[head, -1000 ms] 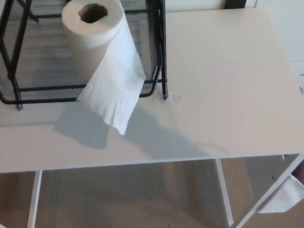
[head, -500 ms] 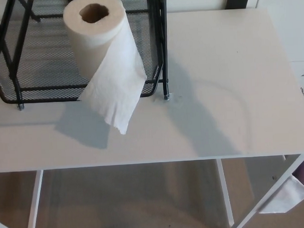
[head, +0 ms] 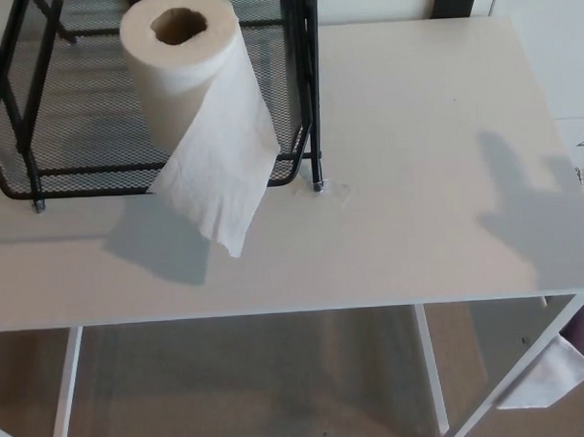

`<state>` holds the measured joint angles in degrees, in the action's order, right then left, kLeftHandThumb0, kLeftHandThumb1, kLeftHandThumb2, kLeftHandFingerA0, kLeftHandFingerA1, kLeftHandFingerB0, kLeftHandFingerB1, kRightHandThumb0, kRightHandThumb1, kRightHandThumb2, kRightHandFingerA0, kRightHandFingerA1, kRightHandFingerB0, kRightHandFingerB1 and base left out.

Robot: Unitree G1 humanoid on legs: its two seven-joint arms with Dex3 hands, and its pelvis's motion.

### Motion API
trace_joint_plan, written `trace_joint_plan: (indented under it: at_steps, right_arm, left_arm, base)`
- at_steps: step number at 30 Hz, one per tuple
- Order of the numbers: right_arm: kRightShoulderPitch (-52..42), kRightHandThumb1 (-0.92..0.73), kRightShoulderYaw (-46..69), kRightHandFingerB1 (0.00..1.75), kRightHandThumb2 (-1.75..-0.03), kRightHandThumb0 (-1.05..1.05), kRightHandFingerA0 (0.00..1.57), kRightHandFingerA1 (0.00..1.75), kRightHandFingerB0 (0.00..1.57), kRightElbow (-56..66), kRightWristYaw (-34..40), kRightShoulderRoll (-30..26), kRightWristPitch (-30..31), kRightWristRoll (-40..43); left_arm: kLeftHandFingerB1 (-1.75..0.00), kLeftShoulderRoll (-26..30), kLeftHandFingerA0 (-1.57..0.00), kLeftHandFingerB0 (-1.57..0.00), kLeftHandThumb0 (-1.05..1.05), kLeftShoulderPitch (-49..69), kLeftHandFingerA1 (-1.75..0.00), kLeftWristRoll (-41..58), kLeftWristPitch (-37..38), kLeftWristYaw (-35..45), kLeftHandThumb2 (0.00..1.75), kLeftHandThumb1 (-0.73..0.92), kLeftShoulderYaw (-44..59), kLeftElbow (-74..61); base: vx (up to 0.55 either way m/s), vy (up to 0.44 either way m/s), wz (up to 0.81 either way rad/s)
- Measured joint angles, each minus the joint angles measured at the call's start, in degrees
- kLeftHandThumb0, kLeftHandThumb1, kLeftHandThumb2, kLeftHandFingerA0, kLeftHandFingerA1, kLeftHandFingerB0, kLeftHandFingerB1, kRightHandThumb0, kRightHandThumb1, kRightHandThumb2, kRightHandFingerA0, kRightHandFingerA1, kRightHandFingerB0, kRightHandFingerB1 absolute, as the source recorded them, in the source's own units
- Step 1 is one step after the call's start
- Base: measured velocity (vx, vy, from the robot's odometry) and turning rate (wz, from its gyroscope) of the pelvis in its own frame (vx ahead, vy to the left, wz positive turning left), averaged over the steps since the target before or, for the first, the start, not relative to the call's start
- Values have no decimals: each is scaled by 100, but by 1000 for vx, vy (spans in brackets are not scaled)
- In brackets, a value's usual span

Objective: The robot walks towards a desk on which a file tray is kept in the middle and a toilet paper roll is kept on its right. The robot uses its right hand to hook on finger in the gap of the roll and grabs it, lifts it and places it on the tray.

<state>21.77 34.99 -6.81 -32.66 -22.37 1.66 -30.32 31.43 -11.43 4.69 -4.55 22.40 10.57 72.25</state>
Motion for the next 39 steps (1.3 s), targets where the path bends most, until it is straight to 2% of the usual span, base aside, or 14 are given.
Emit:
trace_joint_plan:
  at_steps: [5,9,10,12,16,18,20,21,22,28,29,31,37,39]
  right_arm:
    - [-442,-55,743,30,-57,-68,36,83,12,-331,300,219,135,129]
    - [-792,-43,1336,47,-88,-77,67,90,5,-675,597,457,293,225]
    - [-874,-52,1461,33,-93,-86,85,91,0,-778,669,516,351,249]
    - [-1068,-68,1579,27,-61,-86,85,77,5,-975,812,608,448,263]
    - [-1557,-71,1605,67,-62,-87,46,93,13,-1231,1093,867,739,244]
    - [-1763,-55,1533,27,-98,-94,91,86,5,-1381,1193,945,880,246]
    - [-2009,-66,1172,23,-61,-87,110,89,2,-1825,1358,890,944,149]
    - [-2138,-57,968,3,-96,-98,107,92,7,-1984,1410,872,944,106]
    - [-2288,-43,718,23,-85,-80,102,89,5,-2137,1477,847,955,66]
    - [-2522,-33,312,35,-69,-60,112,113,7,-2517,1668,812,1323,307]
    - [-2523,-33,313,35,-69,-60,112,113,7,-2562,1714,814,1363,394]
    - [-2523,-33,304,35,-69,-60,112,113,7,-2620,1795,814,1418,532]
    - [-2540,-33,132,35,-69,-60,112,113,7,-2692,2038,786,1561,976]
    - [-2531,-49,-50,28,-56,-64,25,41,10,-2815,2069,691,1554,1053]
  left_arm:
    - [-64,0,-12,0,-59,0,-70,0,0,0,109,20,0,2]
    - [-68,0,-24,-10,-53,4,-74,0,0,0,106,16,0,1]
    - [-80,0,-32,-18,-105,4,-87,0,0,-2,131,56,0,0]
    - [-67,0,-23,-9,-53,9,-73,-2,0,-3,106,18,-2,1]
    - [-82,0,-34,-19,-105,29,-89,-1,0,-5,130,55,-2,0]
    - [-67,2,-22,-9,-54,41,-73,-2,1,-4,106,18,-2,-1]
    - [-81,5,-32,-19,-105,53,-88,-2,1,-4,130,55,-1,-2]
    - [-98,5,-26,-14,-105,56,-103,-2,1,-4,96,78,-2,-2]
    - [-80,9,-33,-17,-105,65,-87,-3,1,-5,132,57,-2,-1]
    - [-65,44,-19,-7,-53,106,-70,-14,2,-23,108,21,-10,2]
    - [-93,48,-30,-16,-105,111,-99,-20,2,-24,95,81,-22,2]
    - [-67,57,-22,-9,-53,112,-72,-38,3,-42,108,20,-60,3]
    - [-62,114,-14,-2,-54,96,-68,-128,3,-62,111,24,-114,-15]
    - [-64,130,-17,-5,-55,99,-70,-133,1,-62,109,22,-108,-10]
  base:
    - [0,0,0]
    - [0,0,0]
    - [0,0,0]
    - [0,0,0]
    - [0,0,0]
    - [0,0,0]
    - [0,0,0]
    - [0,0,0]
    - [0,0,0]
    - [0,0,0]
    - [0,0,0]
    - [0,0,0]
    - [0,0,0]
    - [0,0,0]
